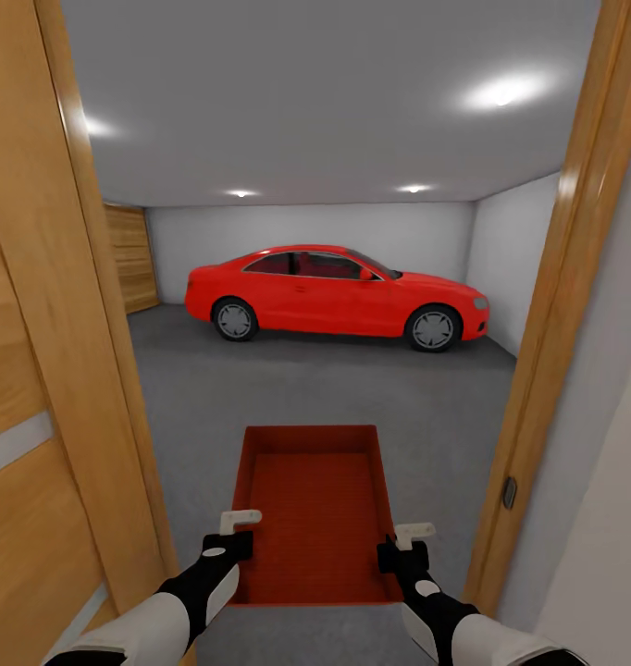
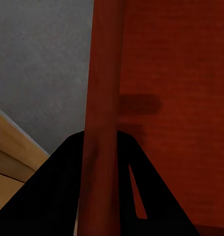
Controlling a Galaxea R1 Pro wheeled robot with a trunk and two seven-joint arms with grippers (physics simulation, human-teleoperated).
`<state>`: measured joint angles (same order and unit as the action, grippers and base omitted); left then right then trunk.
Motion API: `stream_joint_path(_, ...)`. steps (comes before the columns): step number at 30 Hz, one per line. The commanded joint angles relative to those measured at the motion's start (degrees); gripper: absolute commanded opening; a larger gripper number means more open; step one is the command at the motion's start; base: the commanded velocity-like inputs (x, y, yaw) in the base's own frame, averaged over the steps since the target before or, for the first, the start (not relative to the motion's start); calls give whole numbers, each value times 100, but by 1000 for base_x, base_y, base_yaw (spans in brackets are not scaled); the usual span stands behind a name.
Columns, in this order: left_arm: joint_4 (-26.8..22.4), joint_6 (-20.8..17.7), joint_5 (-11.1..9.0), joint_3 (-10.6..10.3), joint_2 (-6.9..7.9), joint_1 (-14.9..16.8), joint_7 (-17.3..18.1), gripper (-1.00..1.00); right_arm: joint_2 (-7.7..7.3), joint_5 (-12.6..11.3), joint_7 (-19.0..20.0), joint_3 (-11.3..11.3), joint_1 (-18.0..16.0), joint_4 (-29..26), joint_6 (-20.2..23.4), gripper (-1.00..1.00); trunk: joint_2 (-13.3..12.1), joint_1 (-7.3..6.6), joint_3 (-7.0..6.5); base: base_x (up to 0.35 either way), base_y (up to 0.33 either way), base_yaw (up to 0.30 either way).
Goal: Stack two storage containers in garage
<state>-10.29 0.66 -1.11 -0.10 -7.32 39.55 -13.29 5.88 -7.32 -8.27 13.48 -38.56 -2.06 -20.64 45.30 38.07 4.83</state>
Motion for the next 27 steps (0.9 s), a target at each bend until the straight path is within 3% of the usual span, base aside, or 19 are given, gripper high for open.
stream_joint_path(1,-131,5,-81,363,266,9,-69,-100,1,-23,1,-152,-1,4,-11,-100,8,1,10,0,0,-1)
stream_joint_path(8,-131,5,-75,368,266,9,-75,-100,1,-20,1,-152,0,4,-8,-100,8,1,10,154,0,0)
stream_joint_path(27,-131,5,-74,367,266,9,-78,-100,1,-18,1,-152,-2,4,-11,-100,8,1,10,318,19,0)
